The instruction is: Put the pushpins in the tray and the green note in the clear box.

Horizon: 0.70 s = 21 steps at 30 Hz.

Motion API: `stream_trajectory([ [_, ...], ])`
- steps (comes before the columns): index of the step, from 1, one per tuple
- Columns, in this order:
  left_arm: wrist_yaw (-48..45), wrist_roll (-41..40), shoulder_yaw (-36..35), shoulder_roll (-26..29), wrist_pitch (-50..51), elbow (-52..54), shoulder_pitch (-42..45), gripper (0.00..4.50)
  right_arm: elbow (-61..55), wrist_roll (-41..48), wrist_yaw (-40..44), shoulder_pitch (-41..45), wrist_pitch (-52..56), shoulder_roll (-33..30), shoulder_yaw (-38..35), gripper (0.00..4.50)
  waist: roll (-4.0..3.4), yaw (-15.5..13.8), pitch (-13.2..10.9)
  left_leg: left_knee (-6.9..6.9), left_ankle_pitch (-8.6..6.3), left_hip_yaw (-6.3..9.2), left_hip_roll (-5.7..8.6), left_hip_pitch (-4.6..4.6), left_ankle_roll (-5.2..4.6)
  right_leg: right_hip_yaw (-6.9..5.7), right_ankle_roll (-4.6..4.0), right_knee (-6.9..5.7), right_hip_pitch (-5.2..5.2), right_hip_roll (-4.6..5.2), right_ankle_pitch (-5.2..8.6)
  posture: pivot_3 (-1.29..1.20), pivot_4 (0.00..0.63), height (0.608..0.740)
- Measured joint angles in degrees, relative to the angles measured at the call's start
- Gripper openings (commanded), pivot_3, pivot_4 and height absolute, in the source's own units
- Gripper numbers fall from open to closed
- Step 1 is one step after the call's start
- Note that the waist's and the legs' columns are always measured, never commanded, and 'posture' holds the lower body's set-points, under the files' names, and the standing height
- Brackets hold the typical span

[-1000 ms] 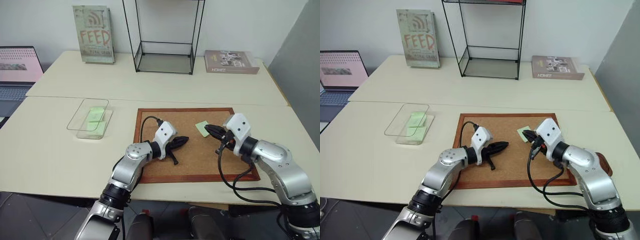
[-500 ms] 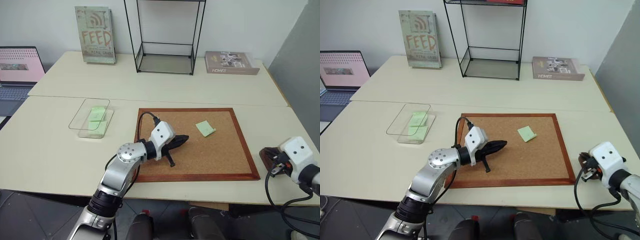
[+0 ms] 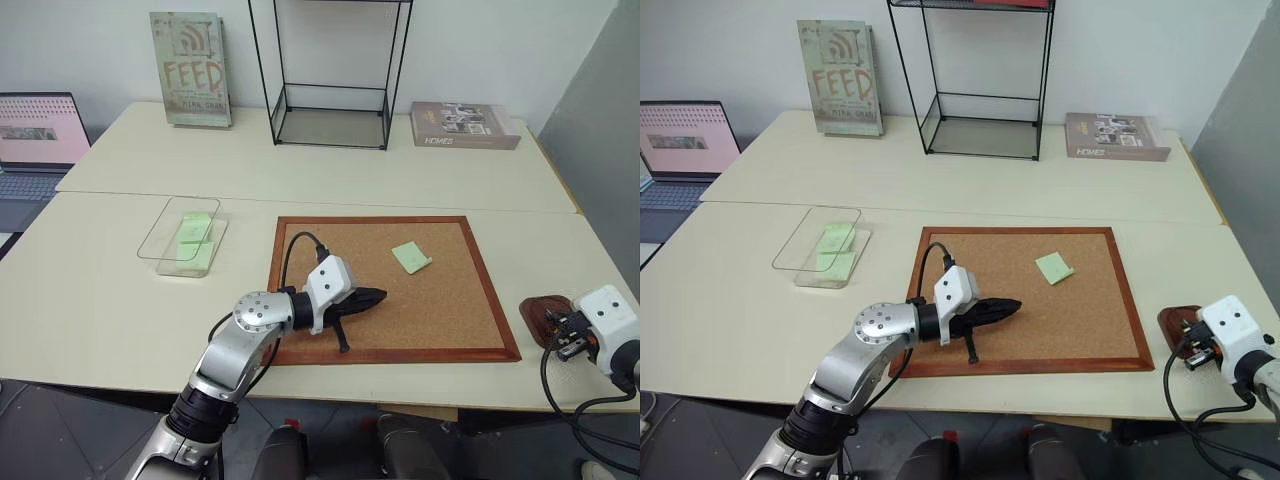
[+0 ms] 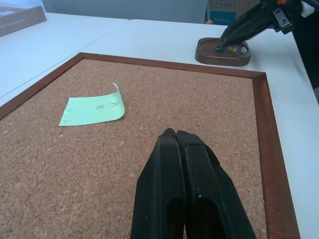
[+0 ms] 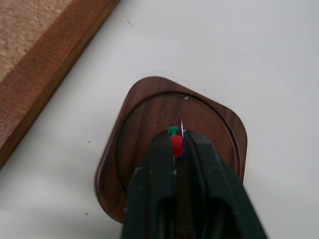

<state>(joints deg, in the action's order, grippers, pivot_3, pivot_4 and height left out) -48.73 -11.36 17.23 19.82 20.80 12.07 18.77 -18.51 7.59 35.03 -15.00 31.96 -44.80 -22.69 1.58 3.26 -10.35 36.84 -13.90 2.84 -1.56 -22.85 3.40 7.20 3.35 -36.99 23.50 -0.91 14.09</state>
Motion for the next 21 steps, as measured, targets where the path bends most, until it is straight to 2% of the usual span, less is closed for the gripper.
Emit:
stream_trajectory([
  [8, 0.93, 0.18, 0.00, 0.00, -0.15, -1.08, 0.33, 0.00, -1.20, 0.77, 0.24, 0.10, 2.25, -0.01, -0.39, 3.05, 0.00, 0.01, 0.00, 0.10, 0.00, 0.00, 0.00, 0.01, 0.00, 0.01, 0.01, -0.02, -0.01, 0.00, 0.00, 0.00, 0.150, 0.740],
  [13, 1.64, 0.23, -0.06, -0.05, -1.25, -3.02, 1.91, 0.00, -5.70, 3.23, 1.23, 0.47, 5.99, -0.87, -4.35, 4.18, -0.01, 0.00, 0.01, 0.10, 0.01, 0.00, 0.01, 0.01, -0.01, 0.01, 0.02, -0.03, -0.03, 0.00, -0.01, 0.00, 0.150, 0.740],
  [20, 1.76, 0.06, -0.20, -0.38, -1.59, -4.97, 2.91, 0.00, -8.25, 5.28, 3.28, -0.17, 8.48, -2.60, -8.61, 4.18, -0.02, -0.11, 0.01, 0.07, 0.00, 0.03, 0.03, -0.01, -0.01, -0.01, 0.08, -0.03, -0.03, 0.00, -0.05, 0.00, 0.150, 0.740],
  [21, 1.75, 0.03, -0.22, -0.47, -1.59, -5.16, 3.17, 0.20, -8.67, 5.40, 3.61, -0.21, 8.69, -2.82, -9.08, 4.23, -0.01, -0.09, 0.01, 0.08, 0.00, 0.03, 0.03, -0.01, -0.01, -0.01, 0.08, -0.03, -0.04, 0.00, -0.04, 0.00, 0.150, 0.740],
])
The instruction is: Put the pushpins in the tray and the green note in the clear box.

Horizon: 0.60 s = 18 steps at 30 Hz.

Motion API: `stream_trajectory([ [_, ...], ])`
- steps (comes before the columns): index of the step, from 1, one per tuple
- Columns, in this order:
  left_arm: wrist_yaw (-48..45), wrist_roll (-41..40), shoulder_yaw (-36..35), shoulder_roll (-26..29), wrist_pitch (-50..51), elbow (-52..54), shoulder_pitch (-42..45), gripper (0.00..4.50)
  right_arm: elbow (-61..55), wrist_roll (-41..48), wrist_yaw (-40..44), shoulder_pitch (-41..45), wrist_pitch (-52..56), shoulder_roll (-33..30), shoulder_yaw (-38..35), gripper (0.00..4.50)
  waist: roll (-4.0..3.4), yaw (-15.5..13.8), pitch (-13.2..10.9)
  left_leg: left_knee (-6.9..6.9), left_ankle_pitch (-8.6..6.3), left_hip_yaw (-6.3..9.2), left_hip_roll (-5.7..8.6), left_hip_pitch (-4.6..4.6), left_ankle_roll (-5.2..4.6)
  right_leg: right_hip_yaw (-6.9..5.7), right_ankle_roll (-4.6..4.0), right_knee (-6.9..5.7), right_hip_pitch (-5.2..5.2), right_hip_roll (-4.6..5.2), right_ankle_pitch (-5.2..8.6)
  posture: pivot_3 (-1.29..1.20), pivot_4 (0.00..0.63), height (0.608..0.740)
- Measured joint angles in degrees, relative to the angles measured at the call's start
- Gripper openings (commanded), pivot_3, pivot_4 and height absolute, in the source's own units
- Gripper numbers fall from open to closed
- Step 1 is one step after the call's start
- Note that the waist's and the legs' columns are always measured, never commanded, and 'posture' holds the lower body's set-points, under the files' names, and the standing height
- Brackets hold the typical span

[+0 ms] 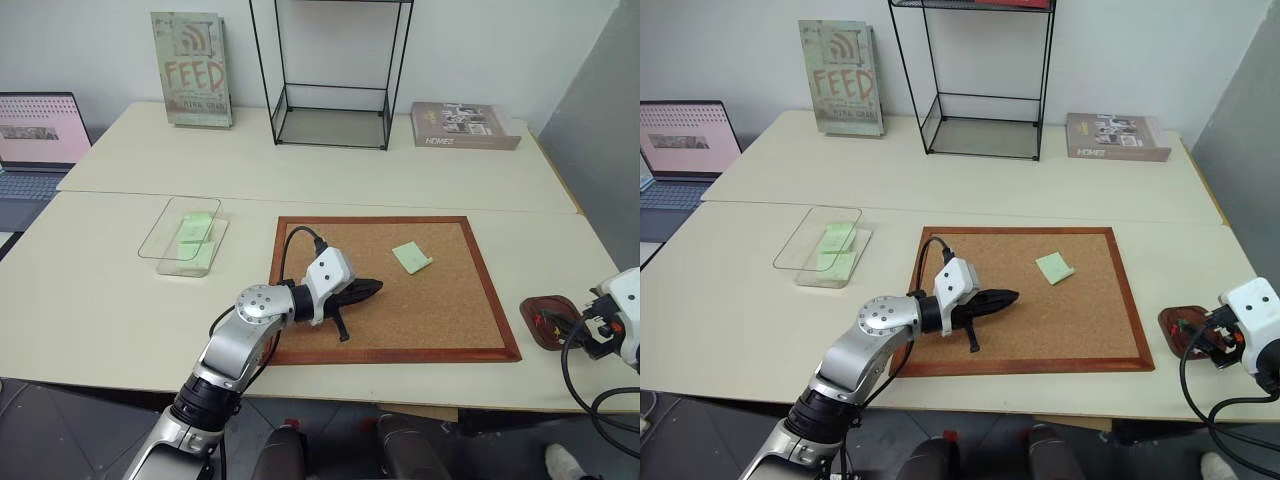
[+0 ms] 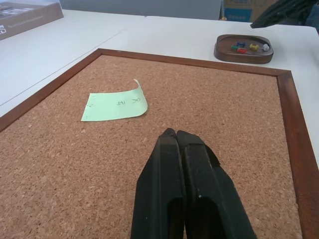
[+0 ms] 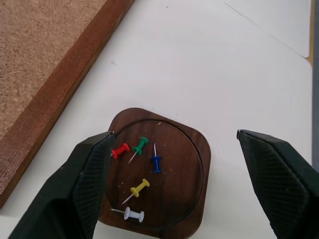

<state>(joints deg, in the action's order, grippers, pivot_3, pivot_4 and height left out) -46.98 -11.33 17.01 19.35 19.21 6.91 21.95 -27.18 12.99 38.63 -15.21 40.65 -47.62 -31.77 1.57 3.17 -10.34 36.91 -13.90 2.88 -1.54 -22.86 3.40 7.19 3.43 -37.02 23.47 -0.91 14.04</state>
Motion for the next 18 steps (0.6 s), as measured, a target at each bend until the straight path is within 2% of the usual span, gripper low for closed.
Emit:
stream_trajectory([
  [3, -0.02, -0.07, -0.12, -0.52, -0.04, -0.53, 0.31, 0.63, -1.36, 1.18, 1.28, -0.06, 0.39, -0.84, -1.28, 4.23, 0.01, 0.04, 0.00, 0.02, 0.00, 0.00, 0.00, 0.02, 0.00, 0.01, -0.01, 0.00, -0.01, 0.00, 0.01, 0.00, 0.150, 0.740],
  [4, -0.09, -0.28, -0.19, -0.68, -0.04, -0.75, 0.33, 0.91, -2.25, 2.41, 2.13, 0.02, 0.85, -0.83, -1.75, 4.23, 0.00, 0.04, 0.00, 0.02, 0.00, 0.00, 0.00, 0.02, 0.00, 0.01, -0.01, -0.01, -0.01, 0.00, 0.01, 0.00, 0.150, 0.740],
  [9, -1.17, -0.97, -0.34, -1.69, -0.71, -3.66, 2.29, 1.84, -11.03, 12.94, 6.59, 1.85, 3.55, -0.26, -1.98, 4.23, 0.01, 0.08, 0.00, 0.04, 0.00, 0.03, -0.01, 0.04, 0.00, -0.01, -0.01, -0.03, -0.04, -0.02, 0.00, 0.00, 0.150, 0.740],
  [18, -0.68, 3.62, 2.31, -5.94, -7.04, -14.64, 8.24, 3.47, -17.64, 22.17, 2.27, 9.61, 10.26, 1.95, 9.51, 4.23, 0.03, -0.14, -0.01, 0.04, 0.00, 0.06, 0.04, 0.00, 0.00, -0.01, 0.14, 0.01, -0.07, -0.01, -0.08, 0.00, 0.150, 0.740],
])
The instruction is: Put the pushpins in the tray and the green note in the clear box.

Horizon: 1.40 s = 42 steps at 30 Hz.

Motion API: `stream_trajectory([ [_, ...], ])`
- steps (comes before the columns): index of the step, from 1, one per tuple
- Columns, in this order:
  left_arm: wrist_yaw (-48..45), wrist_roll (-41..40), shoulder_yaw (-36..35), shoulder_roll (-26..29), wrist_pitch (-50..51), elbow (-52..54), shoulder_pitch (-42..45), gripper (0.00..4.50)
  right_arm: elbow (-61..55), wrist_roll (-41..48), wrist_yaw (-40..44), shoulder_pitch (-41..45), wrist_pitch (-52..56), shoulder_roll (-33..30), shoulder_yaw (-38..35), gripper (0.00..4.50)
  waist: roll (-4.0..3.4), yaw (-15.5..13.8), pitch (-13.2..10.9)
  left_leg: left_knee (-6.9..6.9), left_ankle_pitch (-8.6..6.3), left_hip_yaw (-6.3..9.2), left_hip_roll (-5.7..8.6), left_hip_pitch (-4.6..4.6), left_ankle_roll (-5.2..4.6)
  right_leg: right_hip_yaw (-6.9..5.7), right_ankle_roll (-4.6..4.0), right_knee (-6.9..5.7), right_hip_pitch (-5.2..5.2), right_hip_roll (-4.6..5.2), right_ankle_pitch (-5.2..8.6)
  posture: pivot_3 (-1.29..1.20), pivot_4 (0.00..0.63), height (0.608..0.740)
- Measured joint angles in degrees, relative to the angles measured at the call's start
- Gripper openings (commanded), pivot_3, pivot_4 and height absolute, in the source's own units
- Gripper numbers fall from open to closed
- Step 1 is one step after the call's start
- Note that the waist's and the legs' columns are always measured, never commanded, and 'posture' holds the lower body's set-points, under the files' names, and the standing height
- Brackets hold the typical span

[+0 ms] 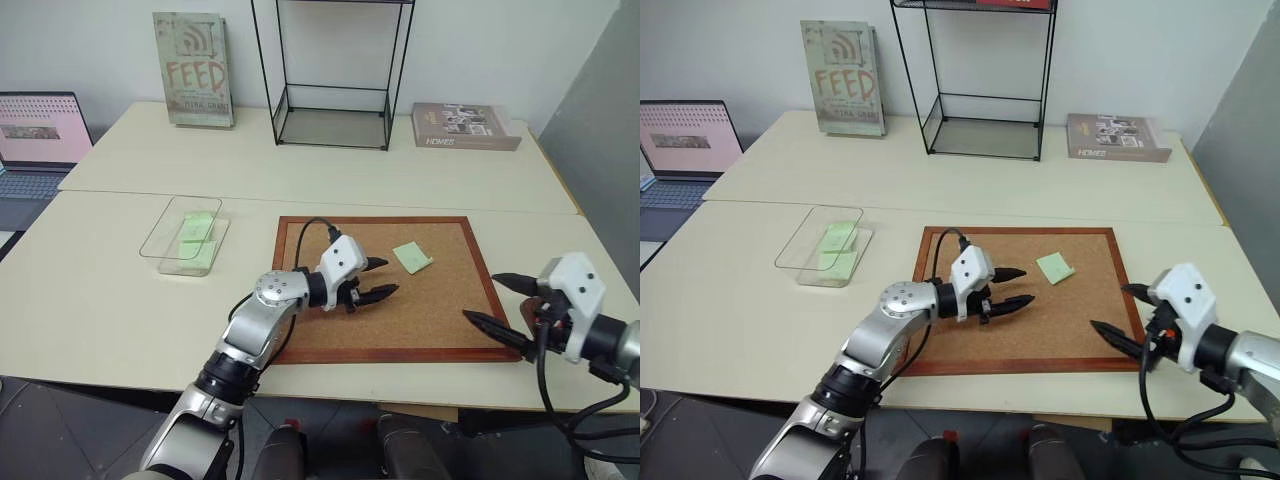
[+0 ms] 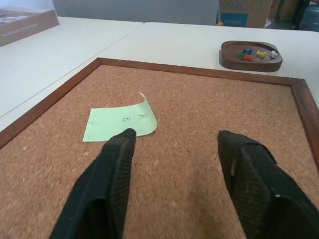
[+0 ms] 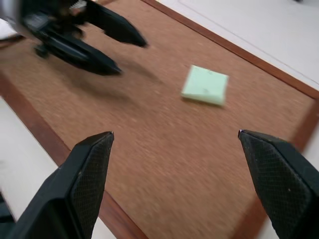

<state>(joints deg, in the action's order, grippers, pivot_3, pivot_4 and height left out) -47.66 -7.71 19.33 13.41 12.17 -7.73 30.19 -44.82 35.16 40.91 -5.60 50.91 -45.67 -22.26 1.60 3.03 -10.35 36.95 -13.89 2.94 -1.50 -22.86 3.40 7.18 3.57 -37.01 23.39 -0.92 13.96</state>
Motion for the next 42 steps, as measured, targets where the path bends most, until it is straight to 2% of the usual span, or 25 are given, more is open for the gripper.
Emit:
stream_trajectory([
  [1, 0.57, 0.91, 0.62, -0.88, -1.01, -1.49, 0.71, 3.68, -0.12, 0.20, -0.59, 0.51, 0.25, 0.25, 1.05, 4.23, 0.00, -0.05, 0.00, -0.01, 0.00, 0.00, 0.00, 0.00, 0.00, -0.01, 0.08, 0.01, 0.00, 0.00, -0.05, 0.00, 0.150, 0.740],
  [5, 2.02, 3.76, 1.84, -4.33, -4.20, -6.84, 3.39, 3.68, -0.38, 0.96, -2.71, 1.49, 1.13, 0.96, 3.85, 4.23, 0.00, -0.16, 0.00, -0.01, 0.00, 0.00, 0.02, -0.05, 0.00, 0.02, 0.16, 0.02, 0.03, 0.00, -0.09, 0.00, 0.150, 0.740],
  [17, 6.01, 9.86, 2.74, -11.62, -10.27, -24.80, 11.84, 3.68, -2.37, 2.59, -5.24, -2.35, 1.31, 0.76, 2.51, 4.23, 0.02, -0.13, -0.01, -0.01, 0.00, 0.04, 0.03, -0.04, 0.00, 0.00, 0.18, 0.00, 0.03, -0.01, -0.10, 0.00, 0.150, 0.740],
  [18, 6.15, 10.13, 2.73, -12.08, -10.52, -26.22, 12.61, 3.33, -2.39, 2.58, -5.55, -2.66, 1.25, 0.76, 2.32, 4.23, 0.02, -0.17, -0.01, -0.01, 0.00, 0.06, 0.03, -0.04, 0.00, -0.02, 0.18, -0.02, 0.03, -0.01, -0.10, 0.00, 0.150, 0.740],
  [28, 7.20, 11.79, 2.66, -13.68, -10.82, -33.15, 16.16, 1.61, -2.64, 2.65, -7.33, -3.51, 1.05, 0.78, 2.07, 4.23, 0.02, -0.16, -0.01, -0.01, 0.00, 0.05, 0.04, -0.06, 0.00, -0.01, 0.19, 0.00, 0.03, -0.01, -0.11, 0.00, 0.150, 0.740],
  [36, 6.41, 11.99, 2.34, -13.95, -9.58, -33.04, 16.43, 0.12, -2.71, 2.73, -8.70, -3.22, 0.85, 1.07, 2.07, 4.23, 0.02, -0.17, -0.01, -0.01, 0.00, 0.05, 0.04, -0.06, 0.00, -0.01, 0.20, -0.01, 0.03, -0.01, -0.11, 0.00, 0.150, 0.740],
  [42, 5.71, 11.96, 1.12, -13.87, -8.93, -32.01, 16.41, 0.03, -2.71, 2.74, -9.84, -2.03, 0.60, 1.24, 2.08, 4.23, 0.02, -0.17, -0.01, -0.01, 0.00, 0.05, 0.04, -0.06, 0.00, -0.01, 0.20, -0.01, 0.03, -0.01, -0.11, 0.00, 0.150, 0.740],
])
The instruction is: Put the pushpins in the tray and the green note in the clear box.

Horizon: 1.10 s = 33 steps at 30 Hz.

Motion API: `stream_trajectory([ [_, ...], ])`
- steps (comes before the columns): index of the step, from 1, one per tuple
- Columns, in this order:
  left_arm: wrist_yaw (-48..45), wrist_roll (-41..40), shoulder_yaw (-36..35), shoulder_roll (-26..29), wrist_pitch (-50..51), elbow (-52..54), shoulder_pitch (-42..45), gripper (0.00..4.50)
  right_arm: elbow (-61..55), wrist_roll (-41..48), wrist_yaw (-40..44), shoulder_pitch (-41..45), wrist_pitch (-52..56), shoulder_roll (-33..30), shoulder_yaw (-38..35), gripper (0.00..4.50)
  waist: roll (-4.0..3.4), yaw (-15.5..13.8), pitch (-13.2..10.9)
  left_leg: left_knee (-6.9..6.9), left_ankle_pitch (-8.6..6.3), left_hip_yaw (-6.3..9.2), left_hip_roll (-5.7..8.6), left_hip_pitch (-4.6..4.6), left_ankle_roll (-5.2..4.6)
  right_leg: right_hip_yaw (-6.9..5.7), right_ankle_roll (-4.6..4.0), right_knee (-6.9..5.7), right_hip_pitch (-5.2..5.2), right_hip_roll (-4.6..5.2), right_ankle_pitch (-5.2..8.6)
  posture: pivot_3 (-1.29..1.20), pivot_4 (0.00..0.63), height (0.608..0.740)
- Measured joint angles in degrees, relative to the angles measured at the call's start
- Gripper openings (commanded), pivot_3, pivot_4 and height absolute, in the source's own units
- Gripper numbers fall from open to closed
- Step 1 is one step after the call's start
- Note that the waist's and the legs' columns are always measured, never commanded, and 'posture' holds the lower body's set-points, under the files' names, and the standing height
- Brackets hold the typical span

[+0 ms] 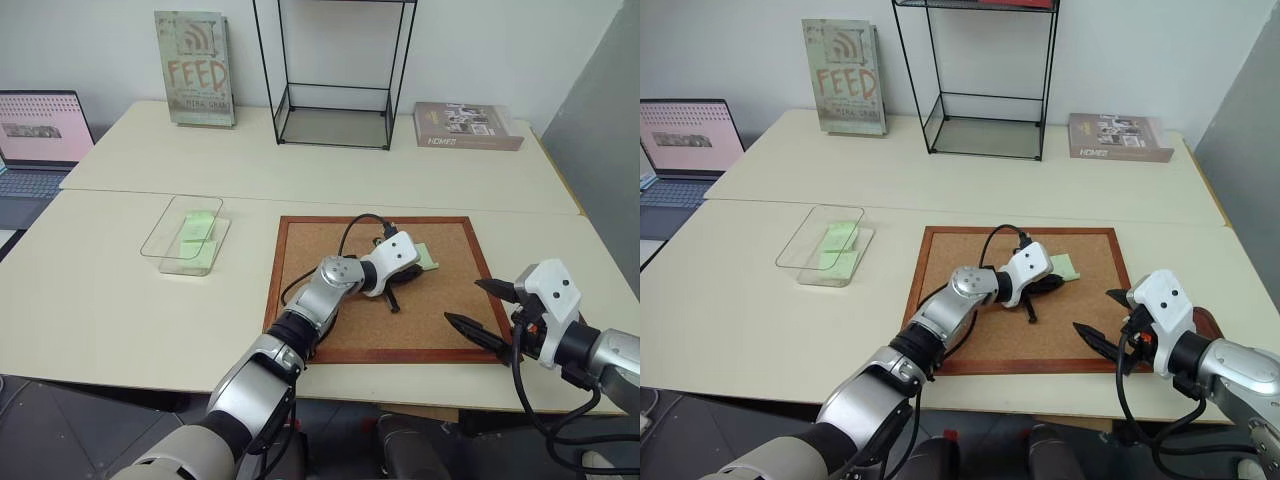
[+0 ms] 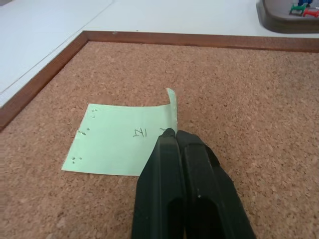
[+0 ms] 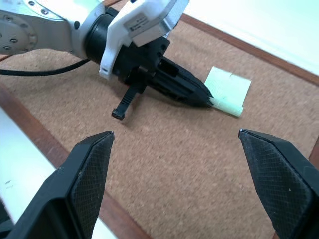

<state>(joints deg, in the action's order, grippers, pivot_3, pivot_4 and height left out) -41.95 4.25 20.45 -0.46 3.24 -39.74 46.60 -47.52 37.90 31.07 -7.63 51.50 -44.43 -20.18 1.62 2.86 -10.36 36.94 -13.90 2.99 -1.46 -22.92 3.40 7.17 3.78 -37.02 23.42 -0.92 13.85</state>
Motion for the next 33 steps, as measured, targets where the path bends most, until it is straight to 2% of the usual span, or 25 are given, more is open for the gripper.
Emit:
stream_trajectory([
  [6, 0.81, -0.27, -2.06, 0.60, 0.14, 4.06, -0.49, 0.03, 0.00, 0.42, -0.35, 1.07, -0.98, 0.62, 0.16, 4.23, 0.01, 0.03, -0.01, 0.00, 0.00, -0.01, 0.00, 0.00, 0.00, 0.01, 0.01, 0.00, 0.00, 0.00, 0.00, 0.00, 0.150, 0.740],
  [11, 5.61, -0.22, -5.69, 4.08, 0.14, 13.49, -1.02, 0.03, 0.30, -0.18, -0.85, 4.54, -3.94, 1.75, 2.32, 4.23, -0.02, 0.22, 0.01, 0.00, 0.00, 0.02, -0.03, 0.04, 0.00, -0.02, 0.01, -0.06, -0.01, -0.02, -0.01, 0.00, 0.150, 0.740],
  [14, 10.17, 0.78, -8.94, 7.77, 3.80, 21.85, -3.77, 0.03, 3.81, -2.48, -0.34, 8.72, -7.58, 3.00, 7.03, 4.23, 0.01, 0.64, -0.01, 0.00, 0.00, -0.04, -0.05, 0.08, 0.00, 0.02, 0.03, -0.07, -0.02, -0.01, -0.02, 0.00, 0.150, 0.740],
  [15, 12.61, 1.67, -11.13, 10.19, 6.80, 27.42, -5.77, 0.03, 6.60, -3.87, 1.18, 12.08, -9.88, 3.37, 10.39, 4.23, 0.02, 0.87, -0.04, 0.00, 0.00, -0.05, -0.07, 0.07, 0.00, 0.02, 0.04, -0.07, 0.01, -0.01, -0.03, 0.00, 0.150, 0.740],
  [20, 18.96, 4.44, -18.22, 16.06, 16.08, 42.29, -12.49, 0.03, 13.80, -5.14, 8.95, 22.43, -15.99, 5.26, 18.25, 4.23, 0.02, 0.83, -0.04, -0.03, 0.01, 0.05, -0.08, 0.07, 0.00, -0.08, 0.03, -0.10, 0.00, -0.02, -0.03, 0.00, 0.150, 0.740],
  [24, 22.09, 6.79, -23.86, 20.55, 22.36, 51.09, -17.76, 0.03, 20.12, -5.13, 14.80, 29.26, -18.25, 7.09, 22.26, 4.23, 0.03, 0.51, -0.05, 0.00, 0.00, 0.06, -0.09, 0.03, 0.00, -0.11, 0.02, -0.07, 0.01, 0.00, -0.04, 0.00, 0.150, 0.740],
  [26, 23.80, 8.05, -28.94, 23.70, 26.14, 56.50, -21.95, 0.03, 24.89, -5.14, 18.86, 33.37, -19.42, 8.27, 24.25, 4.23, 0.04, 0.51, -0.05, -0.01, 0.00, 0.07, -0.12, 0.05, 0.00, -0.13, 0.02, -0.07, 0.01, 0.01, -0.04, 0.00, 0.150, 0.740],
  [30, 25.66, 8.26, -36.68, 25.56, 31.66, 59.73, -28.75, 0.03, 31.71, -6.02, 24.63, 39.09, -21.89, 11.28, 28.74, 4.23, 0.04, 0.38, -0.05, 0.01, 0.00, 0.15, -0.13, 0.07, 0.00, -0.24, 0.01, -0.11, -0.01, 0.01, -0.03, 0.00, 0.150, 0.740],
  [33, 26.94, 7.91, -39.16, 25.62, 33.63, 59.60, -30.13, 0.03, 35.59, -7.75, 27.19, 41.85, -23.67, 13.66, 31.92, 4.23, 0.08, -0.20, -0.08, 0.08, 0.01, 0.23, -0.11, 0.02, 0.01, -0.32, 0.00, -0.11, -0.04, 0.03, -0.04, 0.00, 0.150, 0.740],
])
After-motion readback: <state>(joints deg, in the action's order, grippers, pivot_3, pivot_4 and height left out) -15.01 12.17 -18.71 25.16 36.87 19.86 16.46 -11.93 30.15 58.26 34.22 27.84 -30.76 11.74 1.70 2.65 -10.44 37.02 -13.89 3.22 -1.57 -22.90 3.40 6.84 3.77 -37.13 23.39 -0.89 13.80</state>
